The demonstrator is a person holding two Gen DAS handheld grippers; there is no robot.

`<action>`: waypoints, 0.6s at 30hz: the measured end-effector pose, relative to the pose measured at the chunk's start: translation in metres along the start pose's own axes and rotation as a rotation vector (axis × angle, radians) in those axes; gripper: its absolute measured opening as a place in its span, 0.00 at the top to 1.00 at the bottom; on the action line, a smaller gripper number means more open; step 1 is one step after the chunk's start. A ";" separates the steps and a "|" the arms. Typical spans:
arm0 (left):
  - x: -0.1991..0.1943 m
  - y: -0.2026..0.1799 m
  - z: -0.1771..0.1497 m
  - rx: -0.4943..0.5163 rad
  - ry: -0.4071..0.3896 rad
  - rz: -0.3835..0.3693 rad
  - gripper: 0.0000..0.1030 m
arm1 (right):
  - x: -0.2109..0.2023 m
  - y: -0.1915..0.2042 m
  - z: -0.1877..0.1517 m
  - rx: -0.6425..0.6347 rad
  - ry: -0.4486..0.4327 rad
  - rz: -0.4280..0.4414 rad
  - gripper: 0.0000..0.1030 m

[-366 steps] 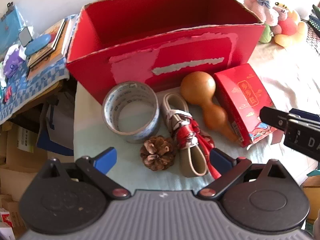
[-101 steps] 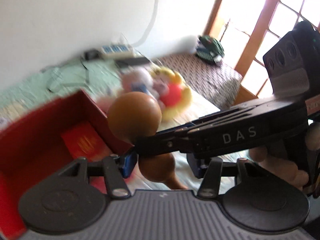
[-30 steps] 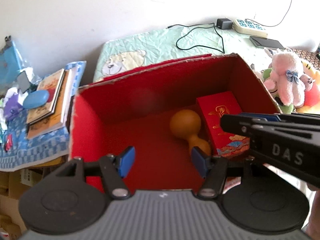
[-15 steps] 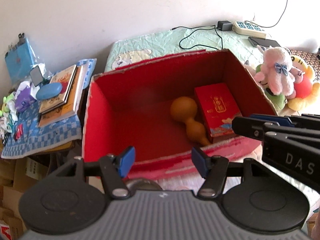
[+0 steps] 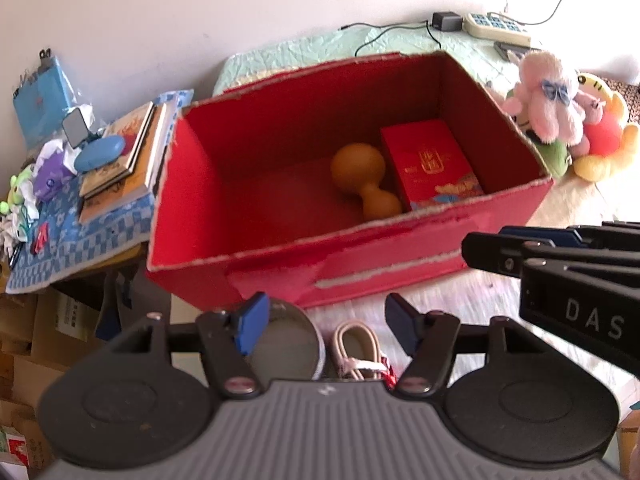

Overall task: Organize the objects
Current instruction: 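Open the right gripper to set the gourd down and withdraw, then move the right gripper to the beige shoe with red ribbon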

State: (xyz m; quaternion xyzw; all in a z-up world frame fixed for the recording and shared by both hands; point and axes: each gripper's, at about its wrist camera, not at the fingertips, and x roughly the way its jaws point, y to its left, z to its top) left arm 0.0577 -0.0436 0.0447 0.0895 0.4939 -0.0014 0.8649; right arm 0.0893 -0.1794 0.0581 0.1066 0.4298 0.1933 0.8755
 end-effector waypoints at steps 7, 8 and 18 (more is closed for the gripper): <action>0.005 -0.006 -0.011 0.000 0.031 0.000 0.32 | 0.003 -0.003 -0.009 0.005 0.041 0.007 0.75; 0.005 -0.007 -0.012 0.000 0.033 0.000 0.32 | 0.004 -0.003 -0.011 0.006 0.046 0.009 0.75; 0.009 -0.008 -0.023 -0.005 0.065 -0.006 0.30 | 0.010 -0.002 -0.021 0.006 0.091 0.017 0.74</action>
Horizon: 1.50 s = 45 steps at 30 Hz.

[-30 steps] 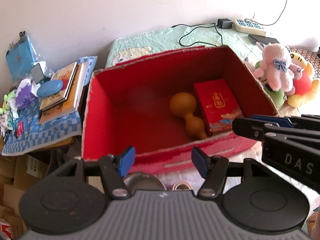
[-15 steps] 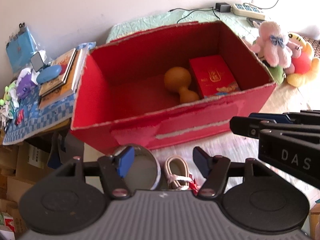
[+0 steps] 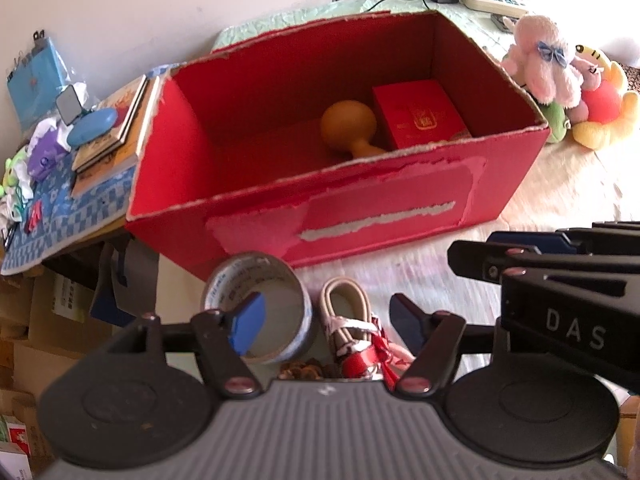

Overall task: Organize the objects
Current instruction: 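Move the right gripper to the beige shoe with red ribbon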

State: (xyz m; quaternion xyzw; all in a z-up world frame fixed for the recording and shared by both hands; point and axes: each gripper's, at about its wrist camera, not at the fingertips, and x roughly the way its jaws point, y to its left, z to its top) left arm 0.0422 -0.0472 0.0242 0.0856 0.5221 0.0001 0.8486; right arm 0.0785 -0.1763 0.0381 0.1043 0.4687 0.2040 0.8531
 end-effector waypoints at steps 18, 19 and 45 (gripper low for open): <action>0.005 0.001 -0.009 0.007 0.024 -0.008 0.26 | 0.006 0.001 -0.008 0.000 0.041 0.009 0.73; 0.006 0.001 -0.010 0.007 0.027 -0.009 0.26 | 0.006 0.000 -0.008 0.002 0.044 0.007 0.72; 0.001 0.013 -0.024 0.000 -0.004 -0.058 0.24 | 0.017 -0.001 -0.013 -0.001 0.092 0.029 0.70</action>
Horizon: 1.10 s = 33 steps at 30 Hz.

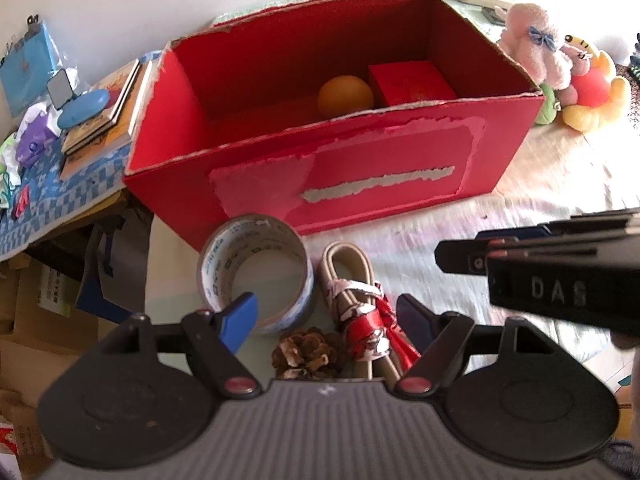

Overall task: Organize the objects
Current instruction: 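Move the right gripper to the beige shoe with red ribbon, then grasp the shoe's strap with the right gripper and lift it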

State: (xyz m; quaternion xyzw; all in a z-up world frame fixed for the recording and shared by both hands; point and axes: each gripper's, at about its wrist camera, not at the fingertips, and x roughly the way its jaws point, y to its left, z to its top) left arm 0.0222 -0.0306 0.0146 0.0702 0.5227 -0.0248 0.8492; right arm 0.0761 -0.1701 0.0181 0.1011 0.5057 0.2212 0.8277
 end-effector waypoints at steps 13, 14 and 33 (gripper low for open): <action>-0.006 0.013 -0.031 -0.027 -0.011 -0.227 0.26 | 0.025 -0.002 -0.004 0.017 0.102 0.109 0.69; -0.003 0.011 -0.031 -0.028 -0.002 -0.230 0.26 | 0.026 0.000 -0.004 0.011 0.105 0.109 0.69; 0.018 0.028 -0.035 -0.132 0.044 -0.353 0.25 | 0.056 0.007 -0.011 0.057 0.201 0.162 0.58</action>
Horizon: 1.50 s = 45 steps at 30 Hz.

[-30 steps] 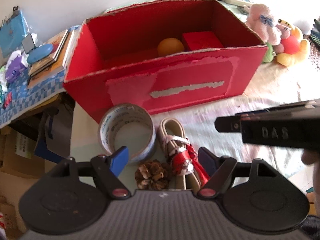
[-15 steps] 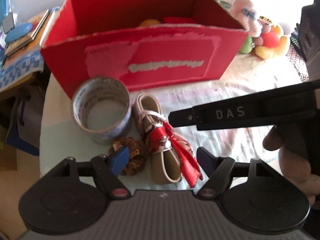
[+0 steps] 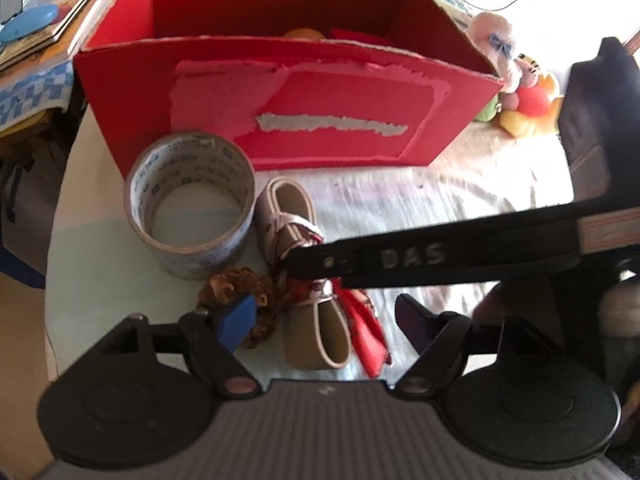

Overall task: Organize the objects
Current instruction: 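Grasp the shoe's strap with the right gripper and lift it, then carry the shoe with the right gripper and lower it into the box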

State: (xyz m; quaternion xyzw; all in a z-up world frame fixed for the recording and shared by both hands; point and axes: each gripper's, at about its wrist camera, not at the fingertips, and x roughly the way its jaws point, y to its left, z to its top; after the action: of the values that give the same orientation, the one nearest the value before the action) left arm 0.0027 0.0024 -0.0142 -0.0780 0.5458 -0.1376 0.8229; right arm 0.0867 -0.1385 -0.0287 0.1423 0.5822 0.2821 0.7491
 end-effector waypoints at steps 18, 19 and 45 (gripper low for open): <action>0.029 -0.015 0.015 0.086 0.089 -0.121 0.25 | -0.019 -0.024 -0.007 0.044 -0.035 -0.022 0.75; 0.031 -0.018 0.016 0.097 0.095 -0.129 0.25 | -0.024 -0.028 -0.006 0.052 -0.046 -0.027 0.75; -0.070 -0.109 0.107 0.556 -0.284 -0.315 0.39 | -0.172 -0.011 0.021 -0.038 -0.574 -0.077 0.76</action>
State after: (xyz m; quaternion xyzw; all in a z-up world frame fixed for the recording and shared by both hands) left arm 0.0600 -0.0819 0.1194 0.0476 0.3486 -0.3941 0.8490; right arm 0.0819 -0.2463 0.1077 0.1803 0.3461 0.2125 0.8958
